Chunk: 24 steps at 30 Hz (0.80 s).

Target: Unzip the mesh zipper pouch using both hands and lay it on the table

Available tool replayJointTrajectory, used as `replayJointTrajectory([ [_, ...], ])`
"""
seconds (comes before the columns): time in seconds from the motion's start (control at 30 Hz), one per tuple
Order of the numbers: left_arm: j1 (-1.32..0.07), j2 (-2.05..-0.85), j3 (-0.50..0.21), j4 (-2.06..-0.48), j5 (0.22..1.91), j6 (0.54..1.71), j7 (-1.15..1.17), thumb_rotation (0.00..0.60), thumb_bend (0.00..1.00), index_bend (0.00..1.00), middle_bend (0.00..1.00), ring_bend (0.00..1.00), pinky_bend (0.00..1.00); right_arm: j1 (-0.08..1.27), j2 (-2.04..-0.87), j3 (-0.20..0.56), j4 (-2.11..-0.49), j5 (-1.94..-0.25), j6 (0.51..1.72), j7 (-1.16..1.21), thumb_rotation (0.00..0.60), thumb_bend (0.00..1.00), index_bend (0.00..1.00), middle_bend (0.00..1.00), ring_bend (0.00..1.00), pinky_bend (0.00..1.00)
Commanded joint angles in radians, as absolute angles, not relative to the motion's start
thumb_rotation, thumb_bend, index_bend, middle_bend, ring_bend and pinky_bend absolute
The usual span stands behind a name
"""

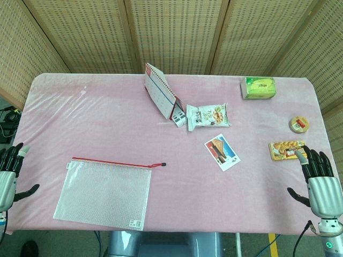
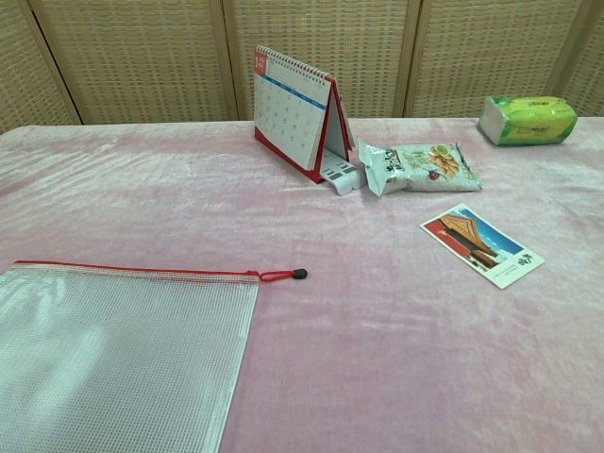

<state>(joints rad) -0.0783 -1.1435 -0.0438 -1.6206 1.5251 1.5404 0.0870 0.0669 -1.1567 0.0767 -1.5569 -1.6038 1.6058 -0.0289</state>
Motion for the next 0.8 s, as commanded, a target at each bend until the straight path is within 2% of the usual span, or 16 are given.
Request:
replayJointTrajectory([
  [0.03, -0.079, -1.144, -0.043, -1.62, 1.525, 1.538, 0.088, 0.6, 0.0, 0.0, 0.0, 0.0, 0.0, 0.066, -1.158, 0.075, -1.555, -1.605, 1.606, -0.028, 0.6, 0.0, 0.08, 0.0, 0.0, 0.0],
  [0.3, -0.105, -1.159, -0.055, -1.617, 1.533, 1.514, 0.093, 0.6, 0.0, 0.0, 0.0, 0.0, 0.0, 0.068, -1.158, 0.079, -1.553, -1.599, 1.603, -0.026, 0.6, 0.0, 0.09, 0.0, 0.0, 0.0],
  [0.33, -0.12, -1.169, -0.064, -1.618, 1.538, 1.507, 0.095, 0.6, 0.0, 0.0, 0.02, 0.03, 0.01, 0.069, -1.159, 0.08, -1.55, -1.595, 1.599, -0.028, 0.6, 0.0, 0.09, 0.0, 0.0, 0.0],
  [0.4, -0.159, -1.192, -0.088, -1.629, 1.555, 1.487, 0.096, 0.6, 0.0, 0.0, 0.28, 0.3, 0.18, 0.073, -1.162, 0.084, -1.545, -1.582, 1.588, -0.032, 0.6, 0.0, 0.09, 0.0, 0.0, 0.0],
  [0.47, -0.208, -1.209, -0.11, -1.648, 1.567, 1.445, 0.113, 0.6, 0.0, 0.0, 0.7, 0.68, 0.57, 0.077, -1.166, 0.09, -1.542, -1.57, 1.578, -0.036, 0.6, 0.0, 0.09, 0.0, 0.0, 0.0],
  [0.53, -0.263, -1.235, -0.139, -1.664, 1.566, 1.396, 0.155, 0.6, 0.0, 0.0, 0.84, 0.83, 0.84, 0.081, -1.171, 0.095, -1.538, -1.56, 1.572, -0.043, 0.6, 0.0, 0.09, 0.0, 0.0, 0.0],
  [0.57, -0.289, -1.242, -0.148, -1.679, 1.554, 1.361, 0.173, 0.6, 0.0, 0.01, 0.91, 0.9, 0.94, 0.082, -1.173, 0.096, -1.536, -1.555, 1.569, -0.045, 0.6, 0.0, 0.09, 0.0, 0.0, 0.0],
  [0.63, -0.352, -1.249, -0.171, -1.726, 1.508, 1.26, 0.215, 0.6, 0.0, 0.07, 0.97, 0.96, 1.0, 0.083, -1.177, 0.1, -1.532, -1.543, 1.562, -0.051, 0.6, 0.0, 0.09, 0.0, 0.0, 0.0],
  [0.67, -0.364, -1.25, -0.177, -1.736, 1.492, 1.24, 0.228, 0.6, 0.0, 0.11, 0.99, 0.98, 1.0, 0.083, -1.178, 0.101, -1.531, -1.541, 1.561, -0.053, 0.6, 0.0, 0.09, 0.0, 0.0, 0.0],
  [0.8, -0.465, -1.286, -0.219, -1.787, 1.382, 1.101, 0.33, 0.6, 0.0, 0.23, 1.0, 1.0, 1.0, 0.087, -1.184, 0.105, -1.525, -1.524, 1.55, -0.065, 0.6, 0.0, 0.08, 0.0, 0.0, 0.0],
])
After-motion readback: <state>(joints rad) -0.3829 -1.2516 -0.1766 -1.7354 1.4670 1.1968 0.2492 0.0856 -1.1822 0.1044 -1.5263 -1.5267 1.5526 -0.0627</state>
